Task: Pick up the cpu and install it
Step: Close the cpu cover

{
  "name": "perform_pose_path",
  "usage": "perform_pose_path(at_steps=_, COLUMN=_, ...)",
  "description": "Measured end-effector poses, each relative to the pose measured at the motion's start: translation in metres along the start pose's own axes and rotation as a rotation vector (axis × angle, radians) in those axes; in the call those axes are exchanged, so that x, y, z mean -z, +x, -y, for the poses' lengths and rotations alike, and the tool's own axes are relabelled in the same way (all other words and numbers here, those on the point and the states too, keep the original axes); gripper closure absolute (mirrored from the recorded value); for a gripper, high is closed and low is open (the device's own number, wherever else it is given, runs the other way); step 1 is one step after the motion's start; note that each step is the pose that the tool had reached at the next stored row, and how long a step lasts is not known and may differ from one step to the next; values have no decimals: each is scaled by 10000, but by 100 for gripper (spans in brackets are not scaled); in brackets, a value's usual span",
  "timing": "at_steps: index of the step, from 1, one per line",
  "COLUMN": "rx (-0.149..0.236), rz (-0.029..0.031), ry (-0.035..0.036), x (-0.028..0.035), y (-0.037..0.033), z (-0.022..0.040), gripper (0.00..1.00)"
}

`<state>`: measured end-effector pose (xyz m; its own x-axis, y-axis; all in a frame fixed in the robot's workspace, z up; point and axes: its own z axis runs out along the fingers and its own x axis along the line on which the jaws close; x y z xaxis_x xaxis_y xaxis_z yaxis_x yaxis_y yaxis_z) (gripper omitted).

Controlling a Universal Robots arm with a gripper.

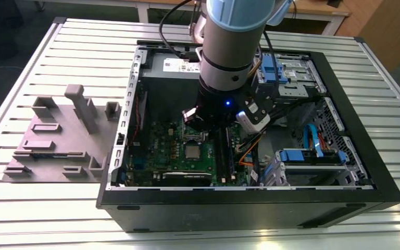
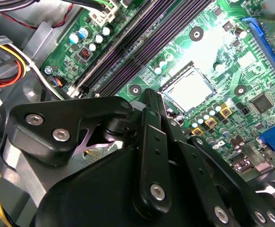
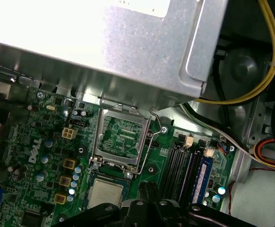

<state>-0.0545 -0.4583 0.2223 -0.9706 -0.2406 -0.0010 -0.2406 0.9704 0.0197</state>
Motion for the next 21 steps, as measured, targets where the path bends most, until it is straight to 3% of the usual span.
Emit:
perform_pose_path(at_steps=15, rx=36, rz=2, ry=-9, x=12, y=-2, z=0, gripper=90)
perform_pose_path(at_steps=16, rx=39, rz=20, ry=-79, x=13, y=-3, z=1, gripper=90)
perform_pose_path(at_steps=18, rx=41, rz=87, ry=-349, x=12, y=-2, z=0, gripper=90)
perform_pose_path(at_steps=21, rx=43, rz=106, ry=-417, x=11, y=-2, z=0, gripper=90)
